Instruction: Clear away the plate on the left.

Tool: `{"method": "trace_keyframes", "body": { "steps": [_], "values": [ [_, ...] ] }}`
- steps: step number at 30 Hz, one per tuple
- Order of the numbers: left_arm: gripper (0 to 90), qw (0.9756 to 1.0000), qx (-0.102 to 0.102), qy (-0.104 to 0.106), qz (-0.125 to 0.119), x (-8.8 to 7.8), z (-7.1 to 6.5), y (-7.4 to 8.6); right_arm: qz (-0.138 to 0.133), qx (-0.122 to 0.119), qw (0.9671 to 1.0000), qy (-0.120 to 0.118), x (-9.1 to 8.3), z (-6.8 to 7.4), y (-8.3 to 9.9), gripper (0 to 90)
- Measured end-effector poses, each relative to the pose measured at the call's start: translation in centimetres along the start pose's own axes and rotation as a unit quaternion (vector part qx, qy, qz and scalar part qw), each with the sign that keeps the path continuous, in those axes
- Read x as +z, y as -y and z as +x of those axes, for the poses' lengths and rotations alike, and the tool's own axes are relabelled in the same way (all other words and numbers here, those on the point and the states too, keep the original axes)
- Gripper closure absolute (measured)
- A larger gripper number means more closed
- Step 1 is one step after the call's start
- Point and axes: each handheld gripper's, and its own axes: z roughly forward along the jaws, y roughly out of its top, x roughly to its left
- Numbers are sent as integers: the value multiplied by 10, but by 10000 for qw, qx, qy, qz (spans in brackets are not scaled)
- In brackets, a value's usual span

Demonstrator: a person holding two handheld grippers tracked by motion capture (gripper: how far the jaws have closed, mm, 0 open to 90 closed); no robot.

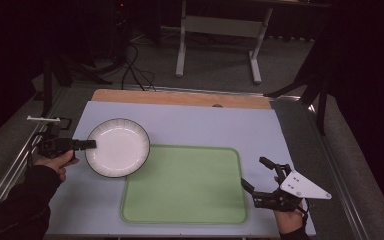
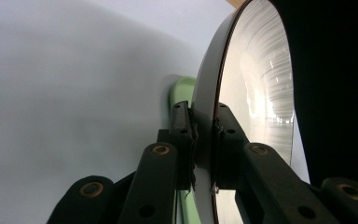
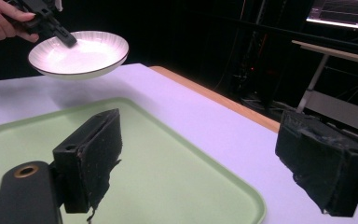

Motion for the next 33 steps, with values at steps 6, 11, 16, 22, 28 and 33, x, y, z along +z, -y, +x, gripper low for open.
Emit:
{"method": "trace_keyframes", "body": {
  "steps": [6,11,16,22,28,33],
  "values": [
    [819,9993,244,-56,278,12,-15,0,4,-7,10000,-1,0,1,0,141],
    [819,9989,302,-15,362,19,-22,0,11,-27,10000,-8,1,1,0,141],
    [820,9983,372,15,447,28,-30,2,7,-14,10000,-9,1,1,0,141],
    [819,9974,455,79,559,41,-39,4,4,-21,10000,-9,0,1,0,141],
    [819,9968,508,149,601,49,-48,5,-15,-17,10000,-7,-1,0,0,141],
    [819,9959,585,182,667,56,-55,6,-37,-7,10000,-5,-1,0,-1,141]
  ]
}}
